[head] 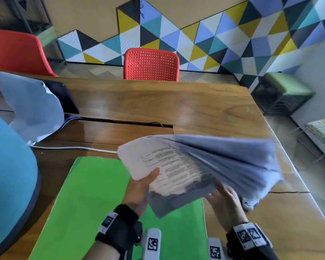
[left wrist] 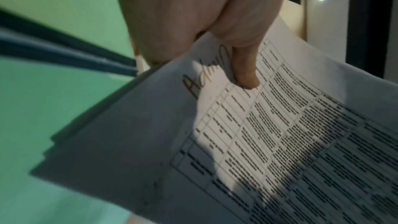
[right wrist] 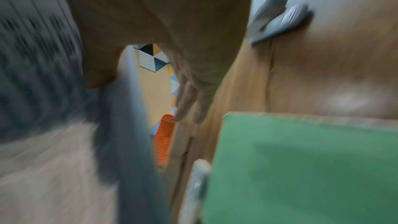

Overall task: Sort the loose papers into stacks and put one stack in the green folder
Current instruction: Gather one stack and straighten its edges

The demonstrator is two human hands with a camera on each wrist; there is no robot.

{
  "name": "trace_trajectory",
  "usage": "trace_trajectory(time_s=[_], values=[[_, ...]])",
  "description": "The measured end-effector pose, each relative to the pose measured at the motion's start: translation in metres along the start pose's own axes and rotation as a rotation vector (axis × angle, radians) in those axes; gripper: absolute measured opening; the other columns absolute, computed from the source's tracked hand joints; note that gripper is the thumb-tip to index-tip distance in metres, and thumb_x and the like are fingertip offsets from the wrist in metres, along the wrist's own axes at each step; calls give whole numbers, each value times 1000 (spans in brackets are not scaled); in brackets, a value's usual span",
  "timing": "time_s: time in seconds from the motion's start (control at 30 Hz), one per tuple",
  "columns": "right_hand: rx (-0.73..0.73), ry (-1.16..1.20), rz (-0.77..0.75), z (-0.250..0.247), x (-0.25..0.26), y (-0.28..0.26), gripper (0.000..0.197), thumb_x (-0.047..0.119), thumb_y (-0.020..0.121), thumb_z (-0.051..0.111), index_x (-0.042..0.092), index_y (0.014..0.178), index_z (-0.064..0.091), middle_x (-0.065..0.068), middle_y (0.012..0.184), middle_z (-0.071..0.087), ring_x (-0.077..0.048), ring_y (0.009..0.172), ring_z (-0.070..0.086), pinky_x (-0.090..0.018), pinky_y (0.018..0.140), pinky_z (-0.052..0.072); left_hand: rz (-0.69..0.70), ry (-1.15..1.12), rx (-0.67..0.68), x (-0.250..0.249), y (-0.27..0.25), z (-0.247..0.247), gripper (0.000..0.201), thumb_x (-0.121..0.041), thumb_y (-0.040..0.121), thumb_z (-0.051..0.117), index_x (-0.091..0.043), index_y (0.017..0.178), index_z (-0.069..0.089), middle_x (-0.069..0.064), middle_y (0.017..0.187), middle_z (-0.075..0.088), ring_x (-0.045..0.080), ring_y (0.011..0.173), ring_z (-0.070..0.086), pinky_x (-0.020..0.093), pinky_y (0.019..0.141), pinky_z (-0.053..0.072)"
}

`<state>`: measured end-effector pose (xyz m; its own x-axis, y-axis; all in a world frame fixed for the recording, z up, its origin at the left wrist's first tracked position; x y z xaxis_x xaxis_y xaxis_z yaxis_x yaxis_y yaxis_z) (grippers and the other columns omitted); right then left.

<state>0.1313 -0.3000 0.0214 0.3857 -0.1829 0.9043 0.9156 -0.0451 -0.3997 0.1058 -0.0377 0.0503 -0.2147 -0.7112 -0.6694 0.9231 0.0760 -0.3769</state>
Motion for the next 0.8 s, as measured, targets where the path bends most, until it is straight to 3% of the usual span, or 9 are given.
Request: trace_trajectory(time_s=[0.1,0.17,0.23,0.3,0.37,0.47,0.6,0.7,0.8], values=[[2,248,-174,31,47,-25,20,5,91,54,2,107,65,-14,101,73,-34,97,65,-48,89,53,-7,33,69,21,-13,19,45,-2,80,70,-7,124,63,13,127,67,32,115,65,46,95,52],[-147,234,-212,16,65,-28,26,-3,93,42,9,96,64,-7,83,74,-31,91,60,-40,84,53,30,89,-35,15,-10,5,48,-1,75,73,-8,122,65,13,124,69,29,110,68,43,91,51],[-196,214,-293,-2,81,-33,22,2,88,49,9,90,70,-7,77,77,-23,84,63,-31,85,46,6,96,-136,1,-1,-20,41,0,73,74,-5,113,69,20,121,69,29,98,71,37,80,54],[-123,112,-280,-1,87,-34,19,4,83,65,4,100,73,-13,98,77,-28,93,71,-41,88,50,-54,165,-67,-17,8,-28,35,-1,76,67,-1,111,68,26,123,65,27,92,68,31,72,57],[-49,70,-199,6,83,-34,30,5,77,72,5,107,72,-16,104,76,-34,96,72,-47,83,54,-127,292,79,-28,11,-20,35,4,80,64,-1,114,67,25,123,66,25,92,68,27,75,59],[-63,-84,-271,12,90,-40,29,4,76,75,4,104,74,-13,97,78,-32,92,73,-39,73,60,-153,472,140,-22,11,1,47,4,79,71,-2,123,56,18,118,71,27,103,69,37,93,53],[-43,-170,-401,23,99,-48,23,3,82,71,7,104,74,-3,95,79,-20,89,74,-27,74,59,-74,440,121,-15,13,21,53,-5,78,78,-6,126,55,11,117,73,28,112,67,44,102,48],[-65,-281,-545,32,109,-50,19,4,84,70,20,93,74,10,89,78,-11,84,73,-21,72,56,66,516,117,-21,9,41,37,-10,79,78,-14,114,69,-1,109,76,13,104,71,32,96,53],[-124,-262,-672,45,112,-58,20,4,84,72,24,84,71,18,82,76,0,77,69,-18,69,56,257,509,17,-34,3,51,19,-10,74,81,-16,89,71,-9,83,77,4,81,71,24,76,58]])
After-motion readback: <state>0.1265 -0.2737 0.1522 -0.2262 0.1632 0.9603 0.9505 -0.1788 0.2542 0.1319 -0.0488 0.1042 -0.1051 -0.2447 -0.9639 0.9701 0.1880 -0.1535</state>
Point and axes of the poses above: each hand's wrist, its own y-axis towards the middle knuckle, its own z-axis out of the palm, x = y × z, the point moved 9 cm from there along y, towards the middle knuckle
